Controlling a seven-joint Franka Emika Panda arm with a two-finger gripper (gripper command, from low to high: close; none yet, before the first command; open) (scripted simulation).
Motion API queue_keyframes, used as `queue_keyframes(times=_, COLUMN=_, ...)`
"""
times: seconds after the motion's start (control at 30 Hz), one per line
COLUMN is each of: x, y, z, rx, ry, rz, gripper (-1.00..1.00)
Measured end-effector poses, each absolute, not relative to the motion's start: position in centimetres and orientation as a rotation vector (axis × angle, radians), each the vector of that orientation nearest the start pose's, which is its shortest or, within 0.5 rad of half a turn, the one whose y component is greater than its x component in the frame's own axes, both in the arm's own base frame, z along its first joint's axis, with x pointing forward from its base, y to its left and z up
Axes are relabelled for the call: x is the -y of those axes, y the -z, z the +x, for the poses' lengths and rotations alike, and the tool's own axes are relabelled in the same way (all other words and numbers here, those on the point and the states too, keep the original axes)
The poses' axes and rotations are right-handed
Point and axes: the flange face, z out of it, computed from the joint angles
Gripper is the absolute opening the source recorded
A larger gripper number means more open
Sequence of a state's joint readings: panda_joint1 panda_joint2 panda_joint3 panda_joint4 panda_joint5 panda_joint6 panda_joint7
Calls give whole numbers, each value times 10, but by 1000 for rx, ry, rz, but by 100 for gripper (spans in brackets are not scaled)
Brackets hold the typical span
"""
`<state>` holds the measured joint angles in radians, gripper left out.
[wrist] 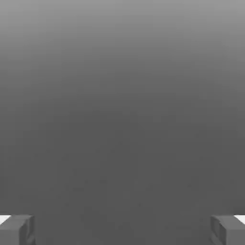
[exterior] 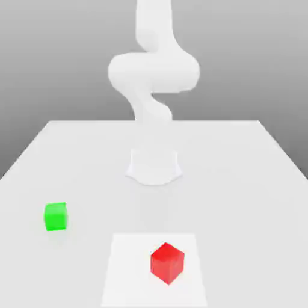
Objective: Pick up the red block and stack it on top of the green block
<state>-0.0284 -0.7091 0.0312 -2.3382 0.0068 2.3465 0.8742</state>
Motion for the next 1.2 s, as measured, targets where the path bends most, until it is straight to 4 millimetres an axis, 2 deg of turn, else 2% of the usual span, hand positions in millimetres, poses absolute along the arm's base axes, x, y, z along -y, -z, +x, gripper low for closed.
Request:
queue_keyframes(times=0.07, x=-8, y=-621, z=407, rx=-1242, ry=838, rz=-2454, gripper=0)
queue_keyframes(times=0.17, x=-11, y=-558, z=435, rx=-1381, ry=713, rz=-2455, gripper=0)
queue_keyframes(times=0.33, x=-15, y=-449, z=460, rx=-1612, ry=503, rz=-2437, gripper=0)
queue_keyframes(times=0.5, x=-19, y=-341, z=458, rx=-1841, ry=291, rz=-2394, gripper=0)
queue_keyframes(times=0.7, x=-27, y=-224, z=425, rx=-2104, ry=37, rz=-2312, gripper=0)
queue_keyframes(times=0.9, x=-28, y=-152, z=418, rx=-2143, ry=0, rz=-2296, gripper=0)
queue_keyframes(times=0.93, x=-28, y=-146, z=418, rx=-2143, ry=-1, rz=-2297, gripper=-100)
queue_keyframes(times=1.13, x=-28, y=-143, z=418, rx=-2142, ry=2, rz=-2296, gripper=-100)
queue_keyframes(times=1.2, x=-28, y=-155, z=419, rx=-2143, ry=2, rz=-2294, gripper=-100)
